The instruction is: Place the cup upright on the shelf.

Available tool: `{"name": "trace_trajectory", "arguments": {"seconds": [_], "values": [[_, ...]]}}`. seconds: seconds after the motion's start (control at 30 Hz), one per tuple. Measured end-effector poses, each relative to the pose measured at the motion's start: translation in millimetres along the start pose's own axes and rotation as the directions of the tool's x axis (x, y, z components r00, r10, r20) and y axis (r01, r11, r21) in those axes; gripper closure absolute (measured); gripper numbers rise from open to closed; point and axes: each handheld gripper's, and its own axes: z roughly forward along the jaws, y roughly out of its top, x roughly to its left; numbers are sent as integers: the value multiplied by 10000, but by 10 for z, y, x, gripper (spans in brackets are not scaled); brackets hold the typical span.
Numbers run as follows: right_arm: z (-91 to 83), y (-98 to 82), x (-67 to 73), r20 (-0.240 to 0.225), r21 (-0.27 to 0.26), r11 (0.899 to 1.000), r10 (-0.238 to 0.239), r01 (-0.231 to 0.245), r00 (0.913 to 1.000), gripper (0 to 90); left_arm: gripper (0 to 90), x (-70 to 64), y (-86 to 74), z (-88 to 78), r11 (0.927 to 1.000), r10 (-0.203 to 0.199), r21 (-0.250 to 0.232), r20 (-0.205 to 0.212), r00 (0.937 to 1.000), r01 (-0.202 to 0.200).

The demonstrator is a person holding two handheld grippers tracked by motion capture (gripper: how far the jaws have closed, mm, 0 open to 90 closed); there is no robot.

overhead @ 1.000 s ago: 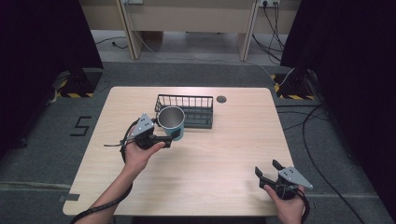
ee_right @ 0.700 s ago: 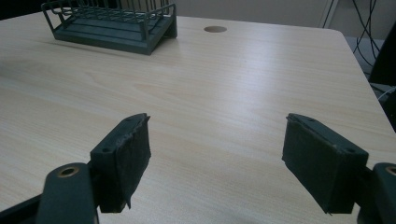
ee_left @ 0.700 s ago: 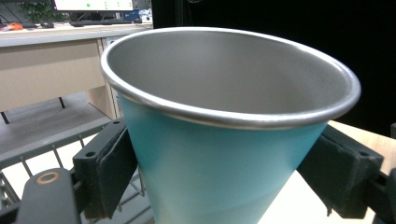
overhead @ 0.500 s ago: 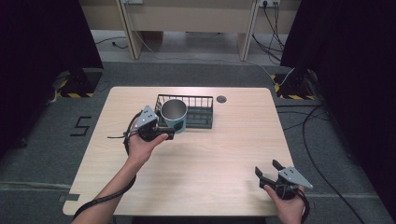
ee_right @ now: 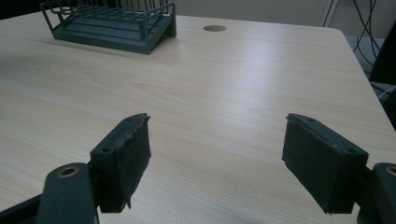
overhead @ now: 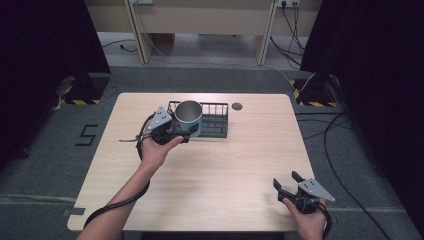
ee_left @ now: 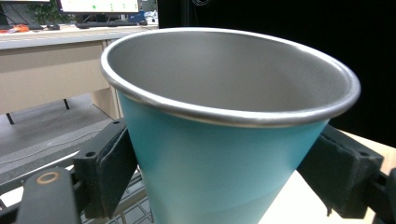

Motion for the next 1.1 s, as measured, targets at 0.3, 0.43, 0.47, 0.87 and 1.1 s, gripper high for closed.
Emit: {"name": "trace_trajectory", "arguments": {"seconds": [0.3,0.43,0.47,0.87,1.1], "values": [[4,-3,-7,-13,0,10000,-6,6,10000,241,162,75,70,103,10000,-14,-50,-178,9998,13],[5,-2,-8,-22,-4,10000,-10,10,10000,241,162,105,96,145,9999,-48,-97,-238,9997,46],[5,-2,-8,-22,-4,10000,-10,10,10000,241,162,105,96,145,9999,-48,-97,-238,9997,46],[4,-3,-9,-36,-11,10000,5,-5,10000,242,162,201,201,324,9999,-10,-116,-572,9984,3],[0,-6,-13,-44,8,10000,25,-25,10000,242,162,270,253,455,9999,-45,-106,-792,9968,37]]}}
